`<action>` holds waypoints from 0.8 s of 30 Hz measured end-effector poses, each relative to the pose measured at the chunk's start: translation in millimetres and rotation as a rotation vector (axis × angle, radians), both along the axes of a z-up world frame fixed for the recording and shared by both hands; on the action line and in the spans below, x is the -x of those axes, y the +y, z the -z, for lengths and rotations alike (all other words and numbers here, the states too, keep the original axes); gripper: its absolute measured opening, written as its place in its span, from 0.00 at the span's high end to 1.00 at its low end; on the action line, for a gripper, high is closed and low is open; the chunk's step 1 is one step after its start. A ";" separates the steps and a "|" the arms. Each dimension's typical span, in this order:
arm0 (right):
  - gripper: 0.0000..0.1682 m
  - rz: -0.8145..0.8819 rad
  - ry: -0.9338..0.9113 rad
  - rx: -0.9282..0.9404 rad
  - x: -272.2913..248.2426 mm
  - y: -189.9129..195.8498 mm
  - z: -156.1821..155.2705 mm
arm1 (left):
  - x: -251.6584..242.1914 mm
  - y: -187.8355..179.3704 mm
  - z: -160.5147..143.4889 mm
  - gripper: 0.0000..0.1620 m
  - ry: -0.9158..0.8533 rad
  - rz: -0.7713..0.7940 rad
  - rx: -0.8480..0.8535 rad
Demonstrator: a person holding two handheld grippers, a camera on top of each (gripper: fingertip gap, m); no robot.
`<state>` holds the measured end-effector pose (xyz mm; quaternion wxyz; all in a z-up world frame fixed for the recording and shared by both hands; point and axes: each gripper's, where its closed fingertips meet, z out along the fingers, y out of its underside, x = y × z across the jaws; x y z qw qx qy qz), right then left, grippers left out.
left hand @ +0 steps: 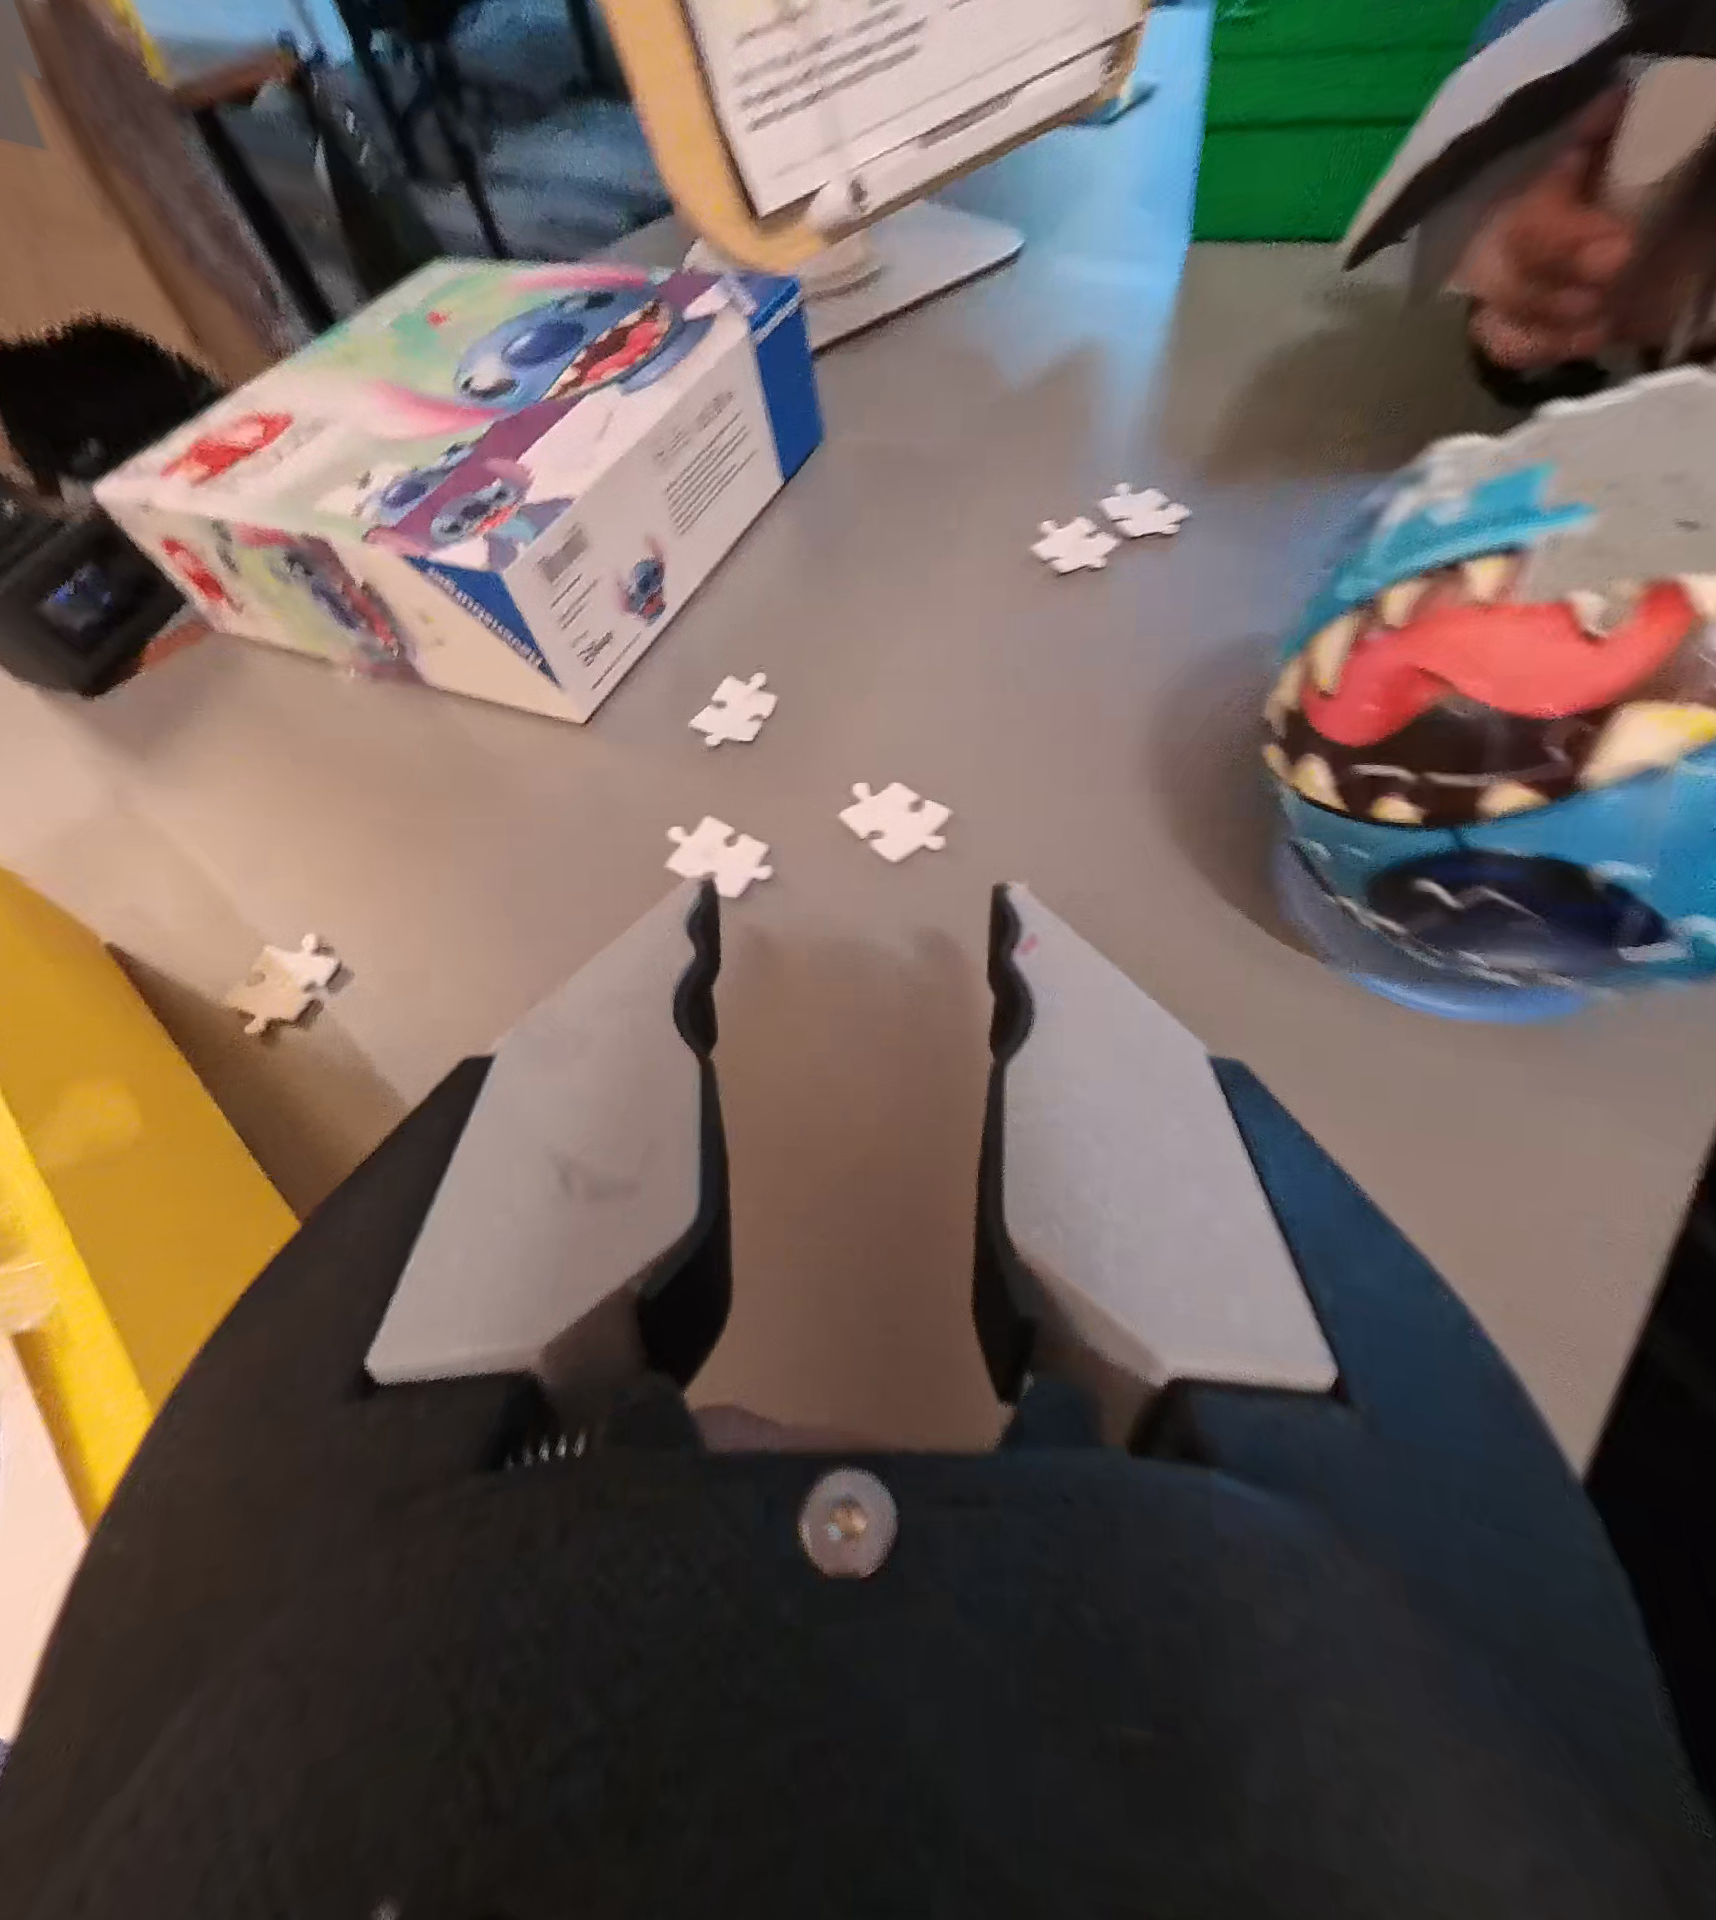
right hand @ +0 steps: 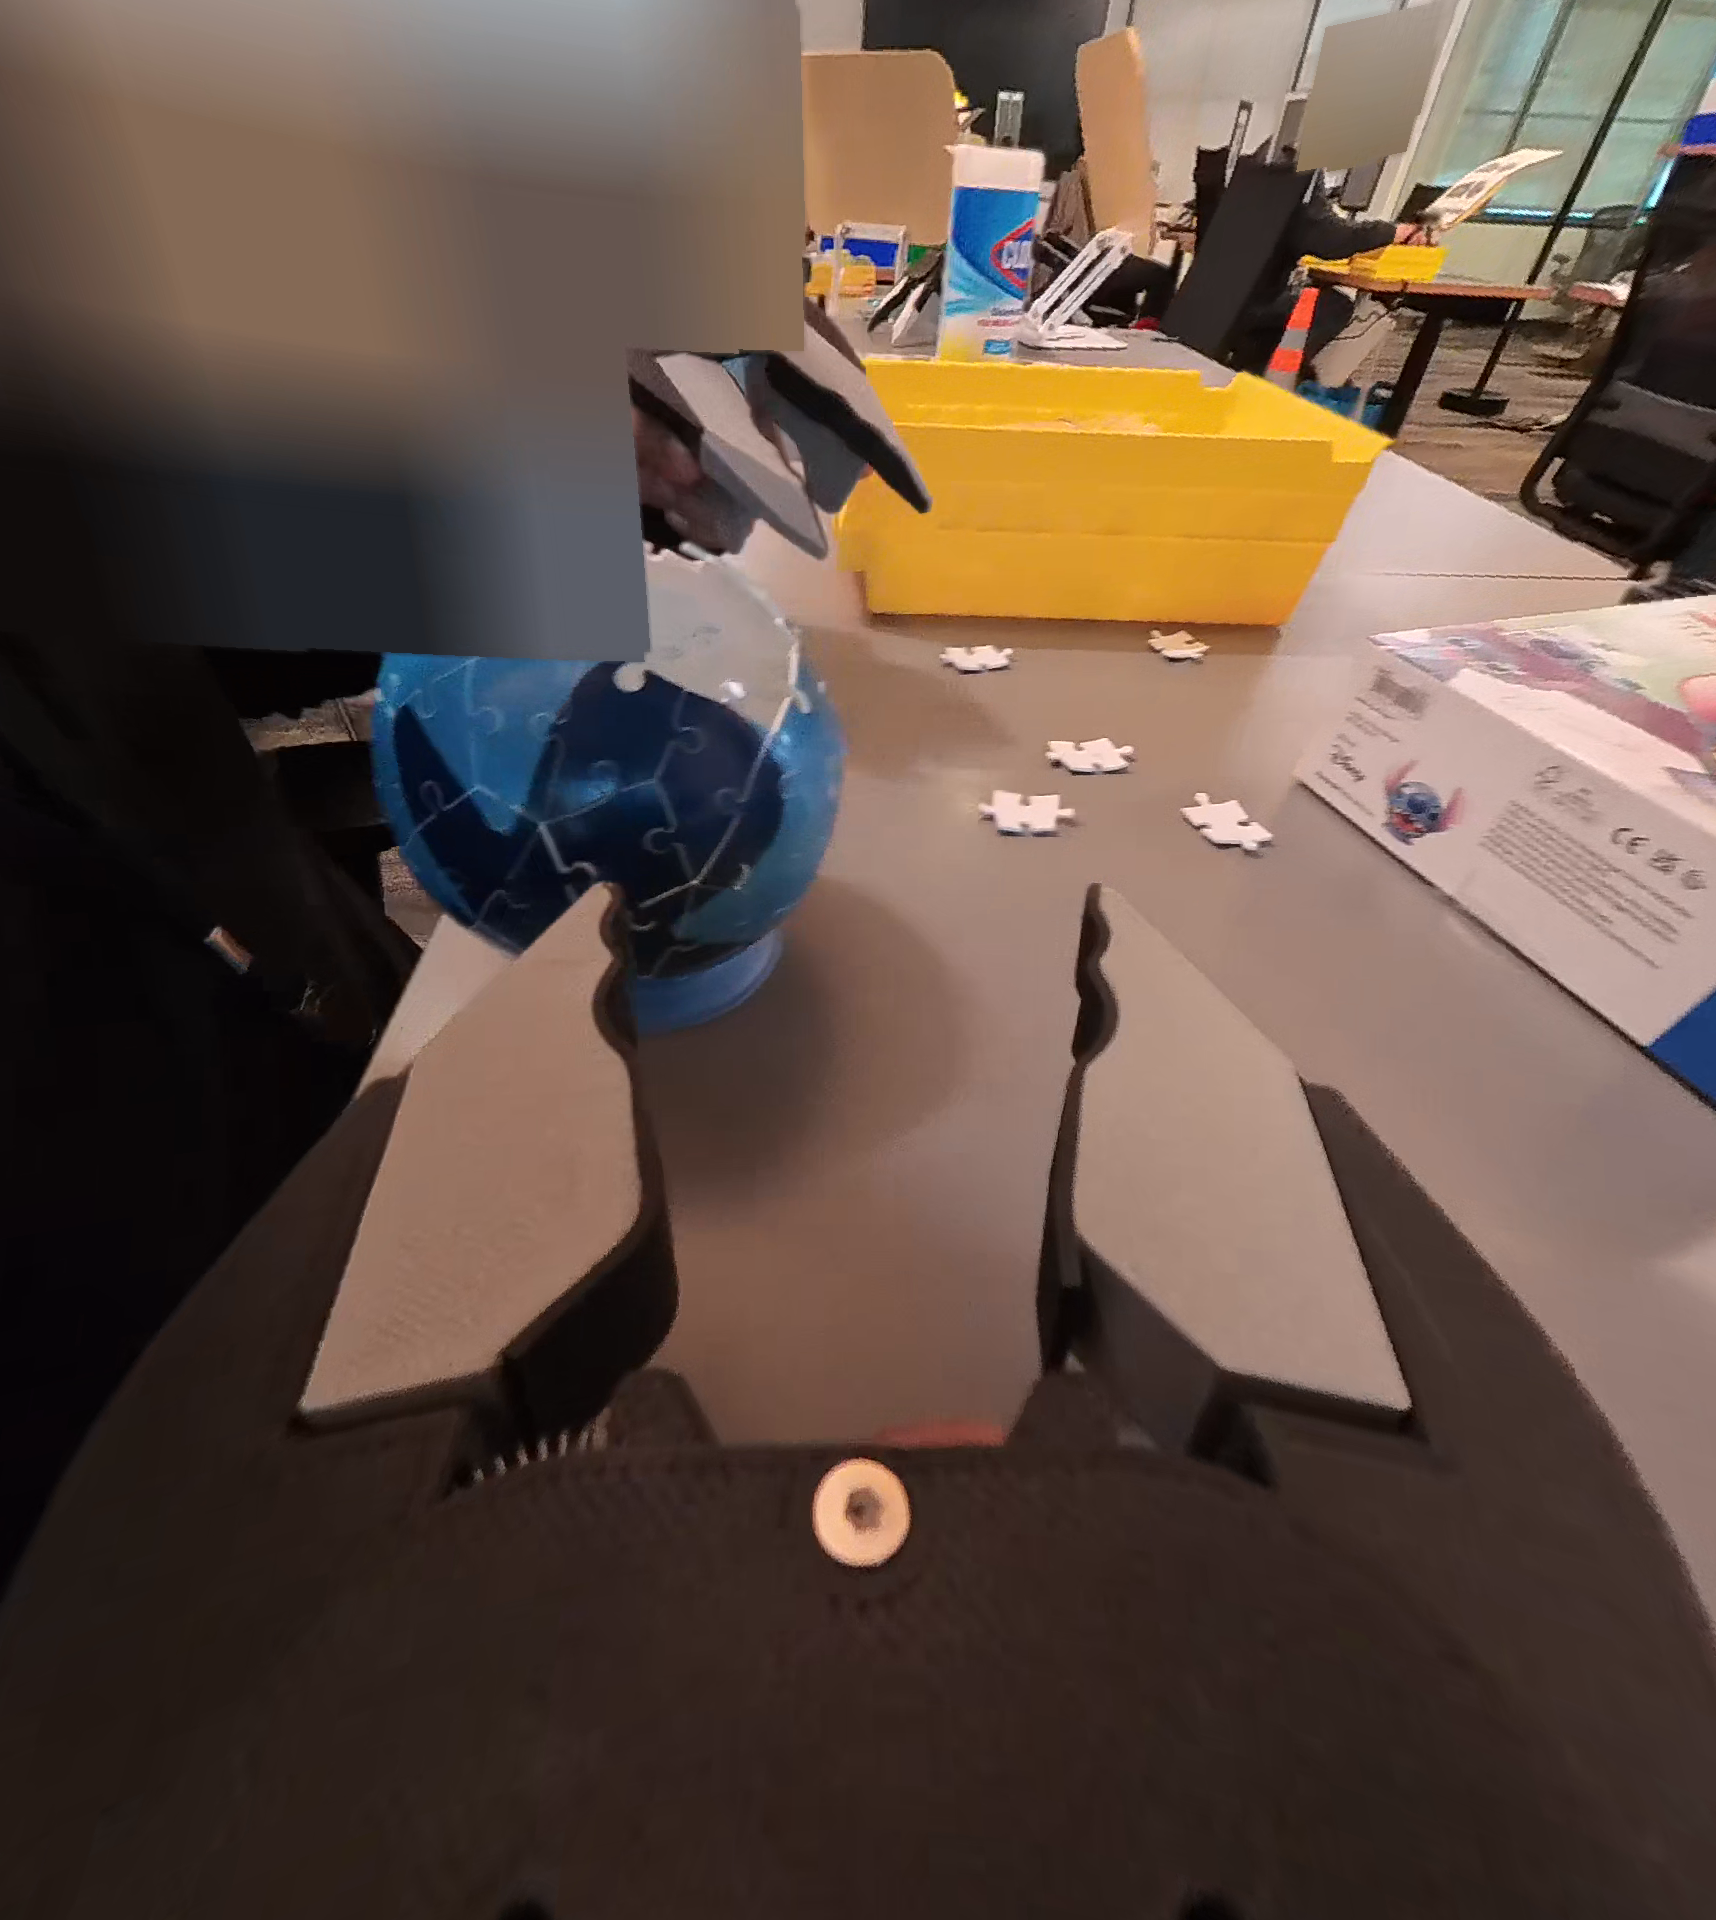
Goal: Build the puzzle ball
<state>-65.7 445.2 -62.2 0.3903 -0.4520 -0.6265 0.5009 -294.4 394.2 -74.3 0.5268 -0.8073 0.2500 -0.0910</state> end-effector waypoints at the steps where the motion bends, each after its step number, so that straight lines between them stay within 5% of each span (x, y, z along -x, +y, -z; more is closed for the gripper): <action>1: 0.52 0.005 -0.001 0.001 1.2 5.1 -0.5 | 2.5 8.4 2.2 0.69 0.003 -0.024 0.032; 14: 0.53 0.058 -0.046 0.023 1.9 40.0 21.7 | 9.6 79.7 44.5 0.67 0.132 -0.059 0.288; 19: 0.53 0.049 -0.085 -0.015 0.8 31.2 31.1 | 9.0 68.5 46.3 0.65 0.188 -0.098 0.311; 24: 0.53 0.045 -0.089 -0.025 1.3 26.1 29.7 | 41.8 57.0 37.6 0.62 0.274 -0.297 0.261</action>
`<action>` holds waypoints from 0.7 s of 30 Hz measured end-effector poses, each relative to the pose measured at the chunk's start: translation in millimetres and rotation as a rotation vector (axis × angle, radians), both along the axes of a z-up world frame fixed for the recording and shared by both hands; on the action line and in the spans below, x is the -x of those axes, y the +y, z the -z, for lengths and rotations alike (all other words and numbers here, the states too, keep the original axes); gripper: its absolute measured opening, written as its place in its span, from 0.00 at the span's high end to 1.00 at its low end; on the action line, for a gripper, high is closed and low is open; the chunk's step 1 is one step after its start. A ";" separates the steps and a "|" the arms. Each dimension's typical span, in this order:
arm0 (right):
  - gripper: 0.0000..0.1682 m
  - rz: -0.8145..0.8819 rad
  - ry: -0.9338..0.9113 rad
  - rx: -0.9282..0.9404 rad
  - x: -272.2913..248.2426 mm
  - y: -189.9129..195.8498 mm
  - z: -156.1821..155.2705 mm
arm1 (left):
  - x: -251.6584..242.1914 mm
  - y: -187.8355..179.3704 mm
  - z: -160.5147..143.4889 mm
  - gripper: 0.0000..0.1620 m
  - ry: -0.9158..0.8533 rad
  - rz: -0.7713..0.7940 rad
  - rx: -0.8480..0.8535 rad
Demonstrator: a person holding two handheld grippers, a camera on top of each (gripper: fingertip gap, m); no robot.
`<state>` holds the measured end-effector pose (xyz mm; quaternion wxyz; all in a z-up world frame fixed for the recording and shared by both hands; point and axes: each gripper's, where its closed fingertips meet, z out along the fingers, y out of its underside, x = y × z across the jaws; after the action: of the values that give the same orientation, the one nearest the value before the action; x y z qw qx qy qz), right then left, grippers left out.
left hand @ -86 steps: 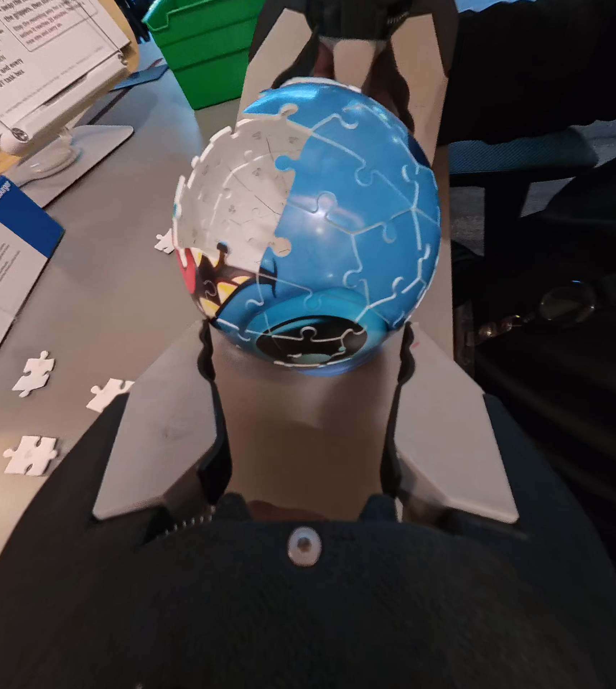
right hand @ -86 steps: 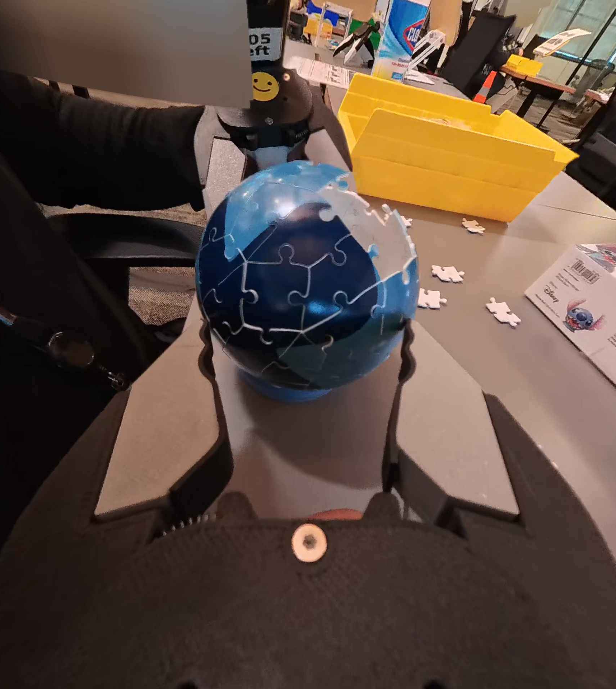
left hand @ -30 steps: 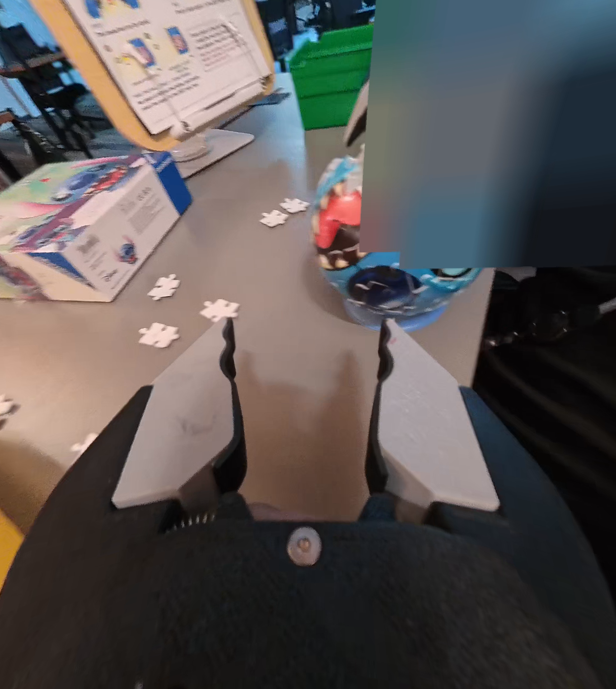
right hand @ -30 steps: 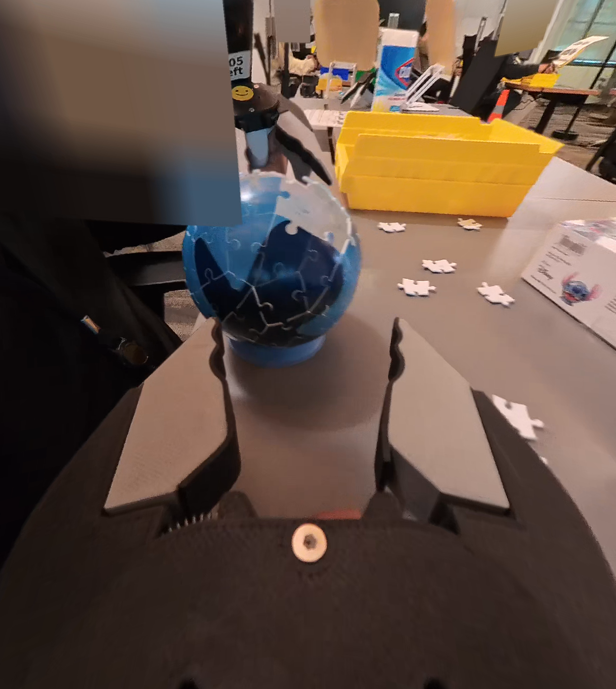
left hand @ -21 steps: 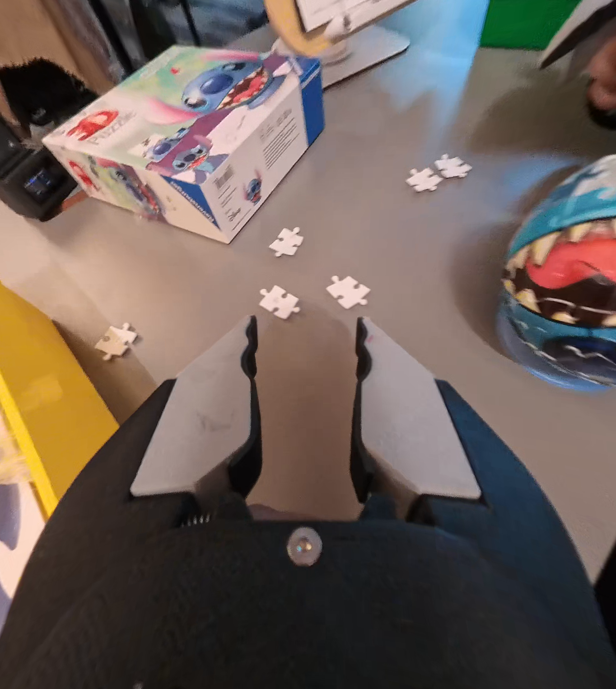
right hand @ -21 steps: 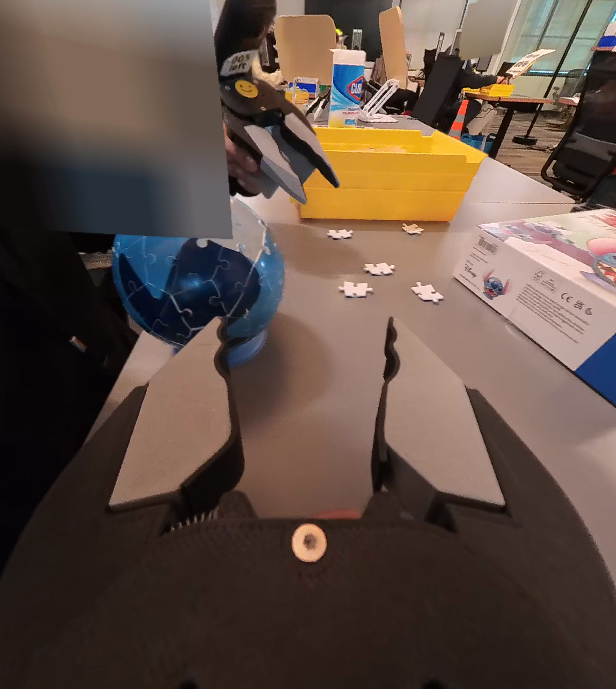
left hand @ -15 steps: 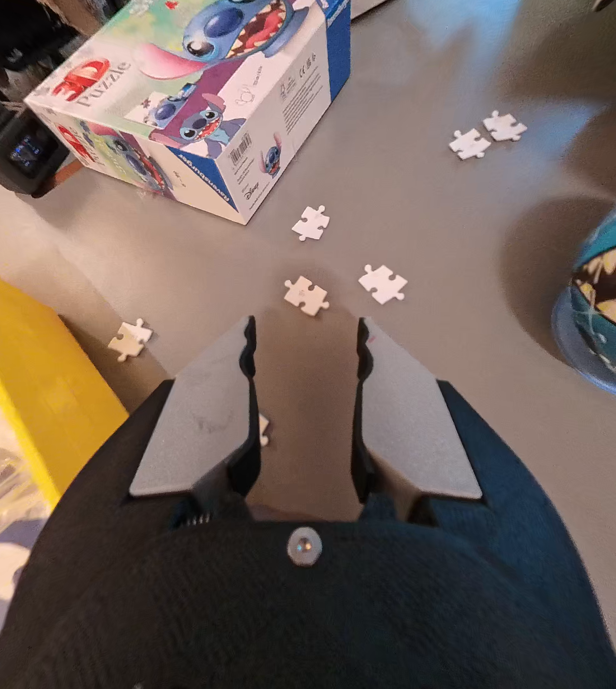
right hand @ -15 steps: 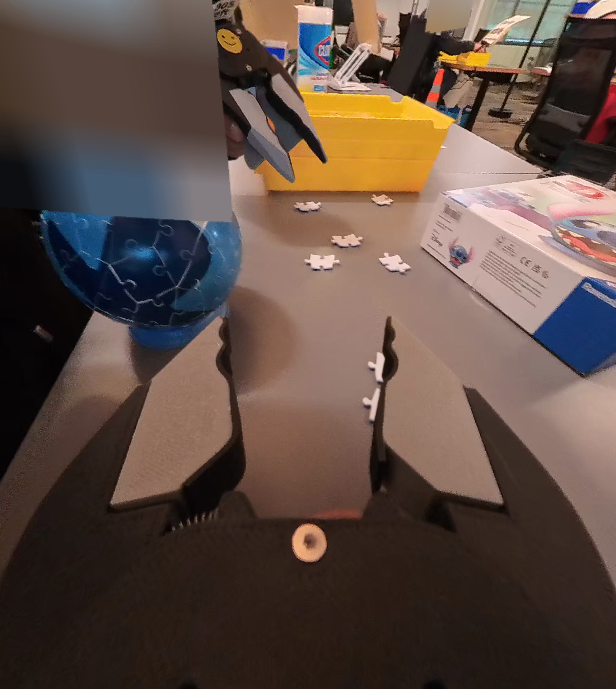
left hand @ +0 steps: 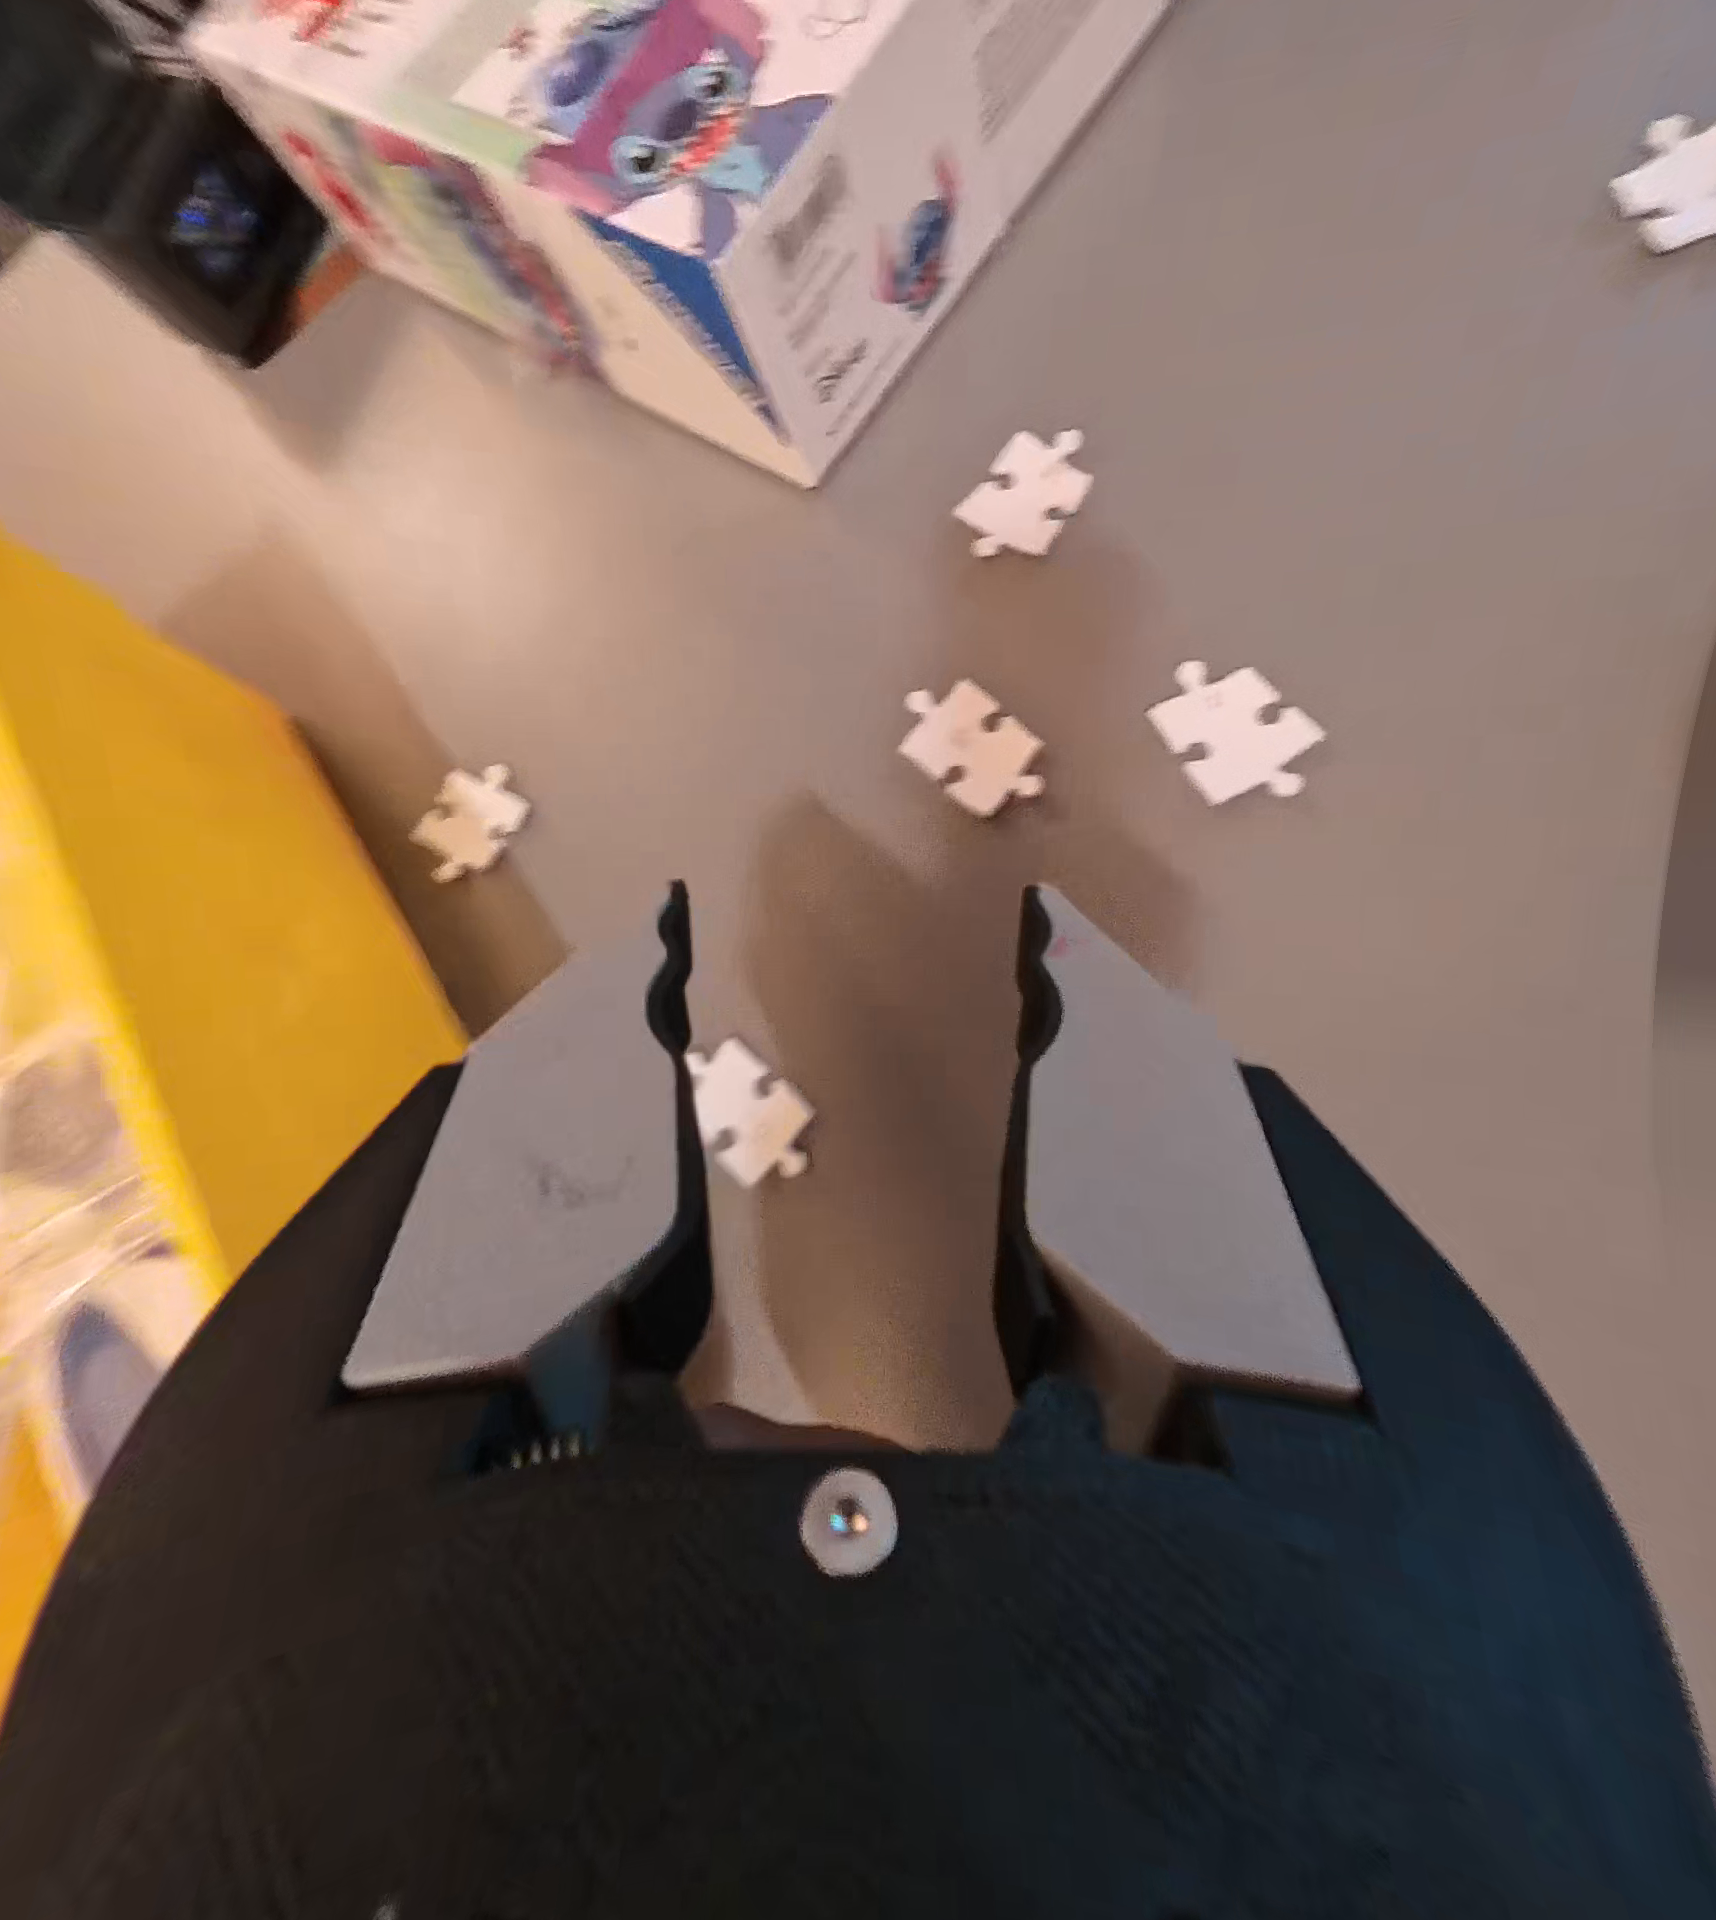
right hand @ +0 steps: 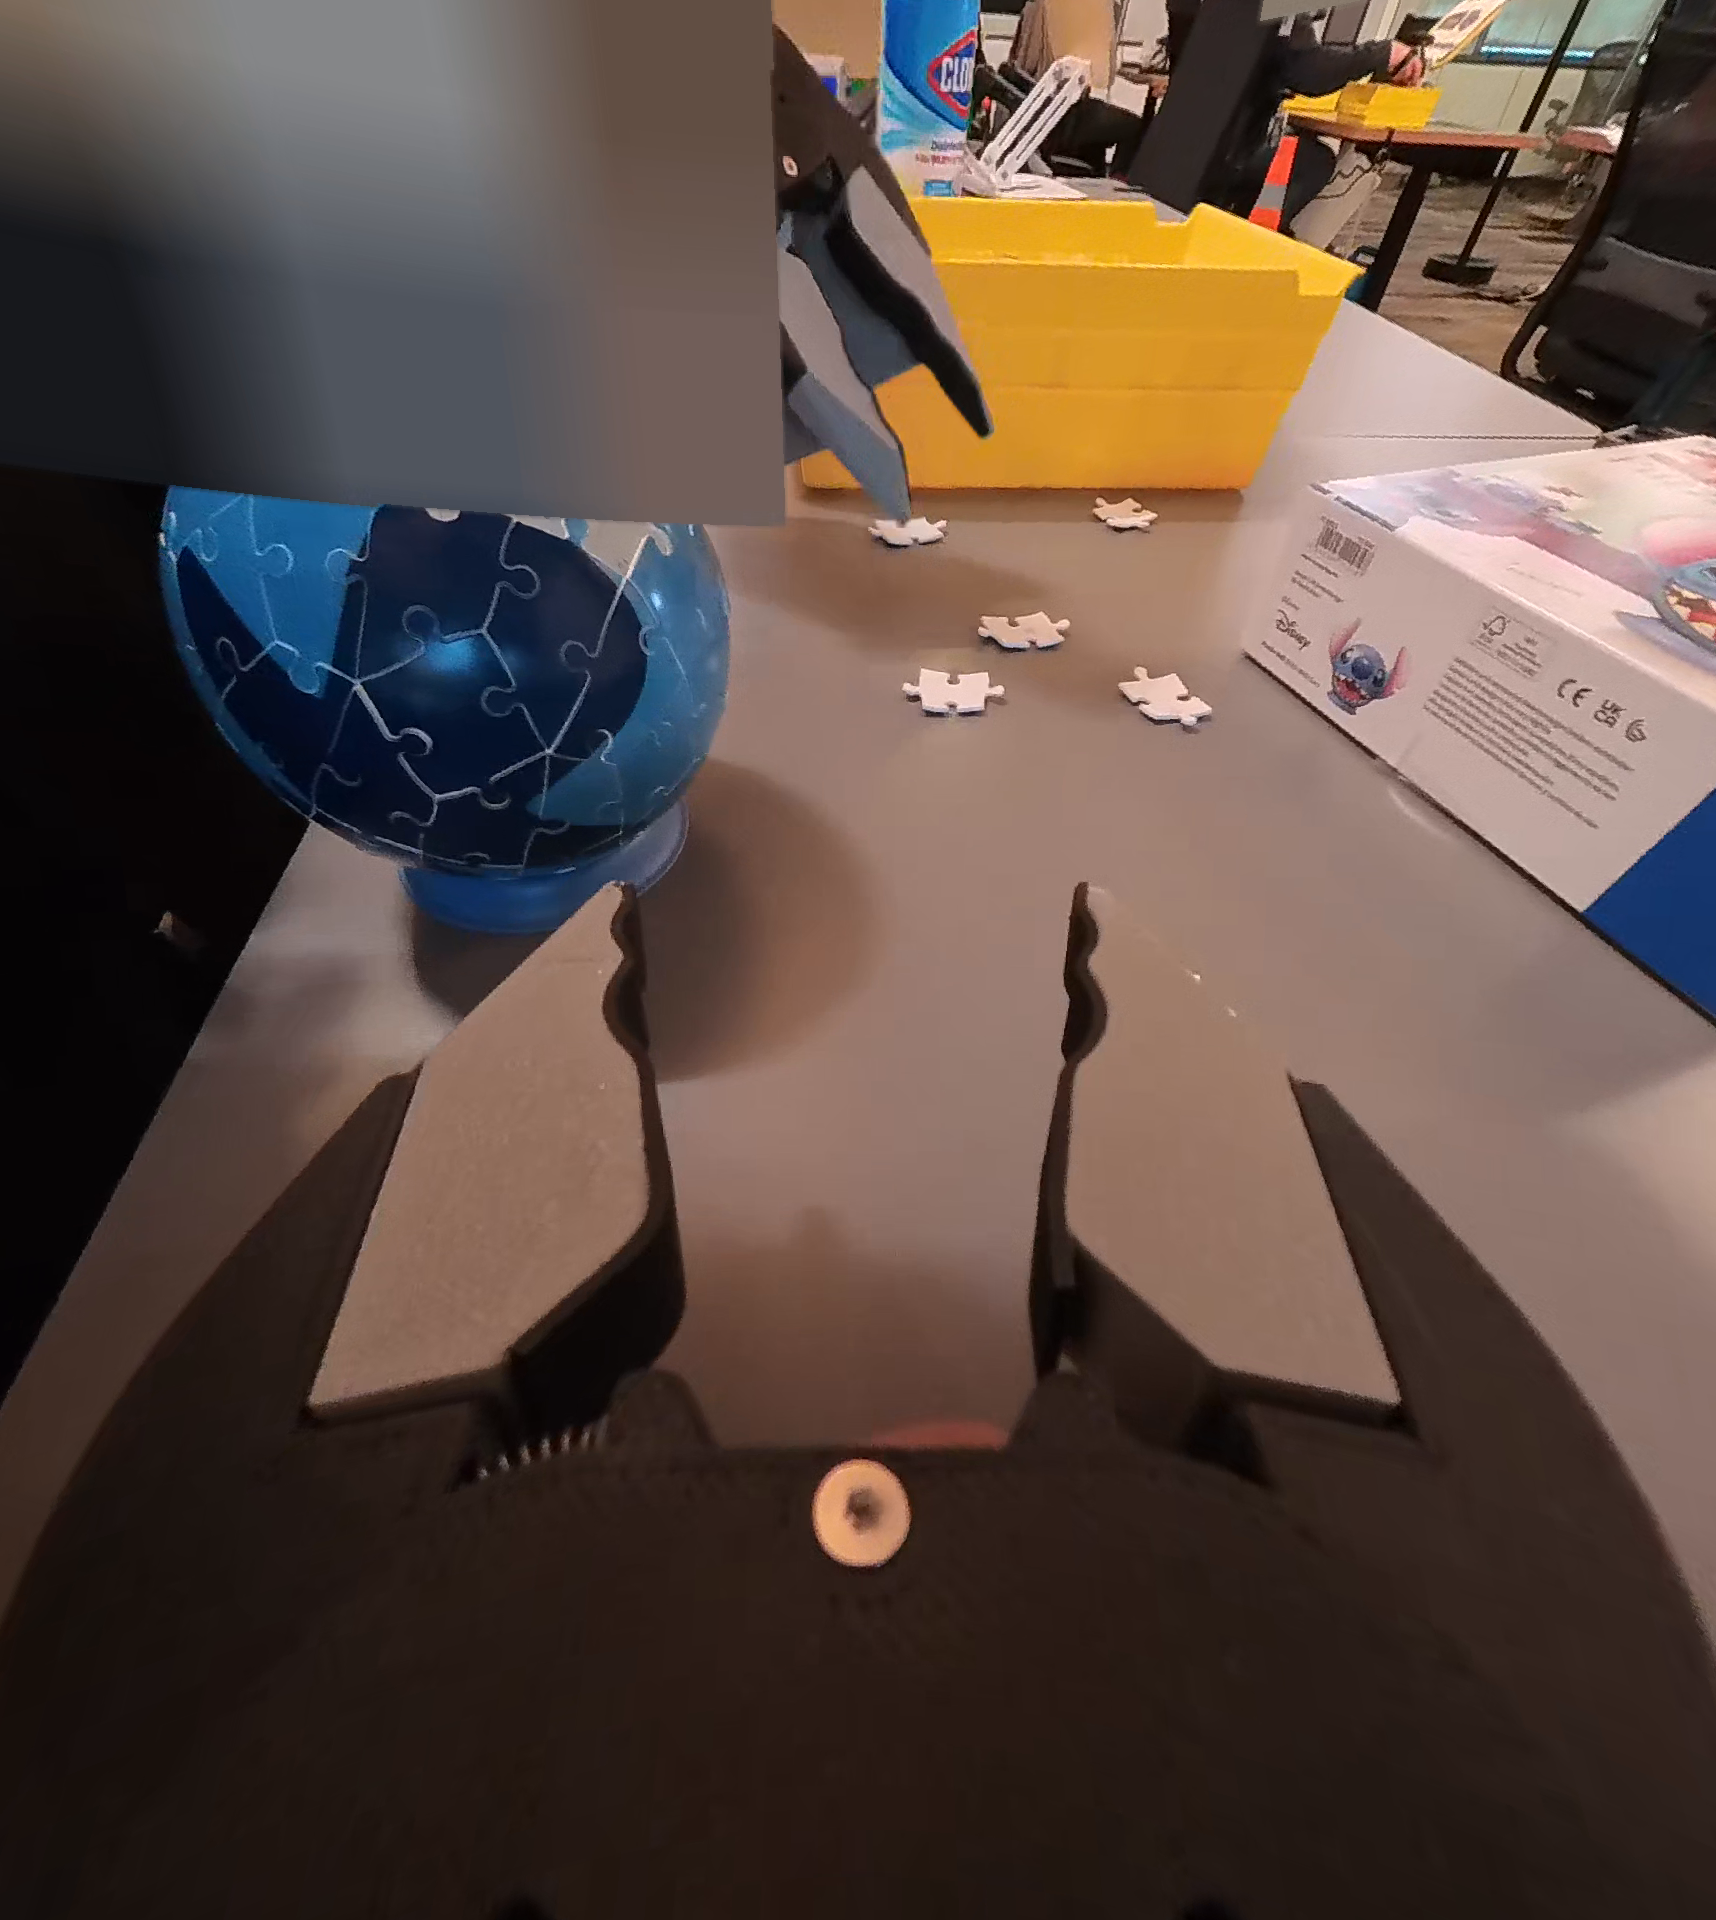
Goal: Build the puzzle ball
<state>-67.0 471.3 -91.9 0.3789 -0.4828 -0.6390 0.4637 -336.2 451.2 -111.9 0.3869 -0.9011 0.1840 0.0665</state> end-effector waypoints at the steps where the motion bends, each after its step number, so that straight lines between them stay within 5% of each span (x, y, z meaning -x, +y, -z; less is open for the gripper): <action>1: 0.53 -0.002 0.000 -0.002 0.0 -0.6 -0.1 | 8.2 -0.9 -7.6 0.62 0.046 -0.022 -0.017; 5: 0.53 -0.002 0.000 -0.003 -0.4 -0.6 -0.2 | 24.9 11.9 -63.7 0.65 0.091 -0.026 -0.122; 8: 0.54 -0.002 0.008 -0.008 0.1 -1.2 -2.6 | 15.4 33.4 -77.5 0.64 0.047 0.054 -0.062; 12: 0.54 0.003 0.008 -0.026 -0.5 -2.1 -3.4 | -26.3 61.6 -56.3 0.66 -0.021 0.221 0.044; 21: 0.57 0.107 0.016 -0.004 -10.9 25.2 -12.3 | -59.8 88.2 11.8 0.71 0.002 0.308 0.196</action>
<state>-56.1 496.5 -79.6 0.4093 -0.5120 -0.6098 0.4455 -276.5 539.4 -123.6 0.3025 -0.8957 0.3256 -0.0110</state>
